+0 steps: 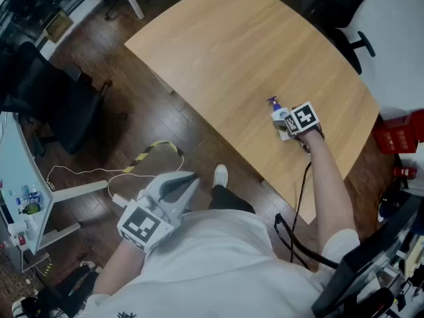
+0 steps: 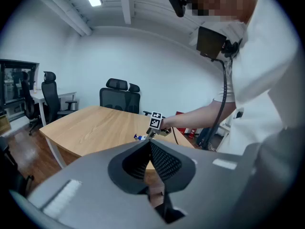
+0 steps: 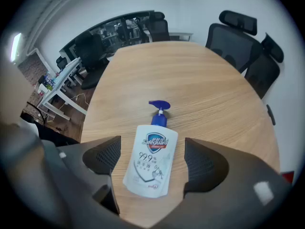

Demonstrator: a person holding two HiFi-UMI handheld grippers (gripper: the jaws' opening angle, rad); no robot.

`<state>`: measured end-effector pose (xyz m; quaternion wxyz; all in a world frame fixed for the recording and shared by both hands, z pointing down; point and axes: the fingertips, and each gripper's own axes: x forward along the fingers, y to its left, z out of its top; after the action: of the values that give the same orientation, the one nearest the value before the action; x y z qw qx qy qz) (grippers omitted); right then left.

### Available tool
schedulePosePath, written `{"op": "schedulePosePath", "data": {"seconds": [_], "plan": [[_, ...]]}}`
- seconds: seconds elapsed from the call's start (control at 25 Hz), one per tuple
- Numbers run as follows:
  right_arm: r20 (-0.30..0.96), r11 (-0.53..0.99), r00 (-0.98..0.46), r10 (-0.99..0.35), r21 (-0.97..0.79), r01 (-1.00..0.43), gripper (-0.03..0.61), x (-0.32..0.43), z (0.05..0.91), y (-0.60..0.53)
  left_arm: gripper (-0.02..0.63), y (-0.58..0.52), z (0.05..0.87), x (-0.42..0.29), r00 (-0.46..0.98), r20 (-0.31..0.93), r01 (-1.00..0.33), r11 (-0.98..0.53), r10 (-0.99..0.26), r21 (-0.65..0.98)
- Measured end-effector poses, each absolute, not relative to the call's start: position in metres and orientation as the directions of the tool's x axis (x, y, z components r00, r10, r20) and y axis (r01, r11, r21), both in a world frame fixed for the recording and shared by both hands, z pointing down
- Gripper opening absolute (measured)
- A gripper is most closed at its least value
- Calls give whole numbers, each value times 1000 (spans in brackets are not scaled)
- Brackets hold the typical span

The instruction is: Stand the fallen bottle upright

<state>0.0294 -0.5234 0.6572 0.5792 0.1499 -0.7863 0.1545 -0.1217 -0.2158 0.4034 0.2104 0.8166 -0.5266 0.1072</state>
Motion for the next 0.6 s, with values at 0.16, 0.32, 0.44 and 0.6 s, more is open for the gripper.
{"op": "schedulePosePath", "data": {"seconds": [0.16, 0.32, 0.44, 0.6], "plan": [[981, 895, -189, 36, -116, -431, 431, 29, 688, -534, 0, -227, 412, -128, 407, 411, -912, -339, -816, 231], [977, 889, -209, 32, -124, -442, 389, 25, 690, -533, 0, -231, 413, -138, 385, 418, -921, -313, -823, 232], [924, 853, -363, -123, -88, -515, 387, 21, 664, -550, 0, -234, 416, -141, 387, 433, -921, -319, -814, 224], [675, 815, -594, -437, 17, -580, 382, 15, 611, -578, 0, -242, 421, -141, 414, 459, -910, -353, -786, 217]]}}
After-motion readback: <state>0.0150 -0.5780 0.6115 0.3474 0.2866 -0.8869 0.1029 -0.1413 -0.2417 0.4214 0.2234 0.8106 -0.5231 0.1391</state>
